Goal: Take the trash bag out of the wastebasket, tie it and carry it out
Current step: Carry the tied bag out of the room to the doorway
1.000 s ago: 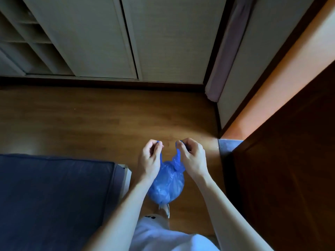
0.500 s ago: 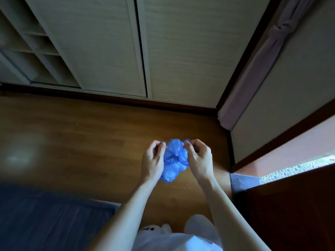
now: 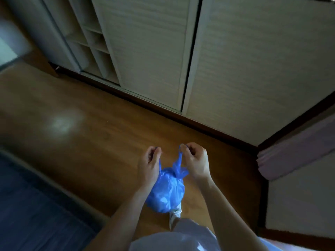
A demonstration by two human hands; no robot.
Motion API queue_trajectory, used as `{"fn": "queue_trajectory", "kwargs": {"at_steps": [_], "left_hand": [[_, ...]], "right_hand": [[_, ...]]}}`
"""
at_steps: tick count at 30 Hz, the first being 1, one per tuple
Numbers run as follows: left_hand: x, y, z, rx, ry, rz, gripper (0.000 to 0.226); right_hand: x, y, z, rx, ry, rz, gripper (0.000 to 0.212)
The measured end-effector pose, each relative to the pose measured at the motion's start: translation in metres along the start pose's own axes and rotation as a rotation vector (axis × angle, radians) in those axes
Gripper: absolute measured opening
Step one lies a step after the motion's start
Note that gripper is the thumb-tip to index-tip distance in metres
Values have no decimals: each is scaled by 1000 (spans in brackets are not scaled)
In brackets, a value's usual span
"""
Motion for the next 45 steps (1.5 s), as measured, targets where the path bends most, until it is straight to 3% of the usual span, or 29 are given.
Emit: {"fn": "queue_trajectory", "kwargs": {"at_steps": [5, 8, 12, 16, 28, 37, 45], "left_hand": [[-30, 73, 5, -140, 41, 285, 32], [-47, 100, 8, -171, 106, 340, 28], [-76, 119, 17, -197, 3, 533, 43], [-113, 129, 11, -216, -28, 672, 34], [-261, 183, -6, -178, -50, 822, 30], [-428, 251, -17, -195, -33, 880, 29], [-537, 299, -19, -174, -60, 985, 28]], "right_hand": [[56, 92, -34, -18, -16, -195, 23], [88, 132, -55, -38, 3, -271, 26], [133, 159, -74, -41, 22, -376, 26], [184, 174, -88, -49, 11, -469, 23], [377, 166, -136, -70, 55, -757, 30], [558, 155, -209, -131, 54, -821, 26], [664, 150, -264, -224, 104, -888, 28]]}}
Point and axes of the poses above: each hand's wrist, its own y-axis towards the middle knuckle, its own x-axis out of the palm, z = x × y, the point moved 9 cm from there along y, towards the middle knuckle
